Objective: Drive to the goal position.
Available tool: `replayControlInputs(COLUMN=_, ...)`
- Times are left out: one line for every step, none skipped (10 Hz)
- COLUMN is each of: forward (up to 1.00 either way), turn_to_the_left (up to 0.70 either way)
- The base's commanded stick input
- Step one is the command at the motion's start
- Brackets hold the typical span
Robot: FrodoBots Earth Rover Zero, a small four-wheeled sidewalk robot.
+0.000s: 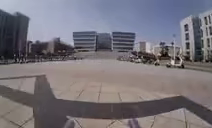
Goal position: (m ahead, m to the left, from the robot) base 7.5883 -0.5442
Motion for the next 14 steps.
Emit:
replayControlInputs(forward=1.00, turn_to_the_left=0.00)
replayControlInputs(forward=1.00, turn_to_the_left=0.00)
replayControlInputs(forward=1.00, turn_to_the_left=0.00)
replayControlInputs(forward=1.00, turn_to_the_left=0.00)
replayControlInputs(forward=1.00, turn_to_the_left=-0.22)
replayControlInputs(forward=1.00, turn_to_the_left=0.00)
replayControlInputs(forward=1.00, turn_to_the_left=0.00)
replayControlInputs(forward=1.00, turn_to_the_left=0.00)
replayControlInputs(forward=1.00, turn_to_the_left=0.00)
replayControlInputs(forward=1.00, turn_to_the_left=0.00)
replayControlInputs(forward=1.00, turn_to_the_left=0.00)
replayControlInputs(forward=1.00, turn_to_the_left=0.00)
replayControlInputs(forward=1.00, turn_to_the_left=0.00)
replayControlInputs(forward=1.00, turn_to_the_left=0.00)
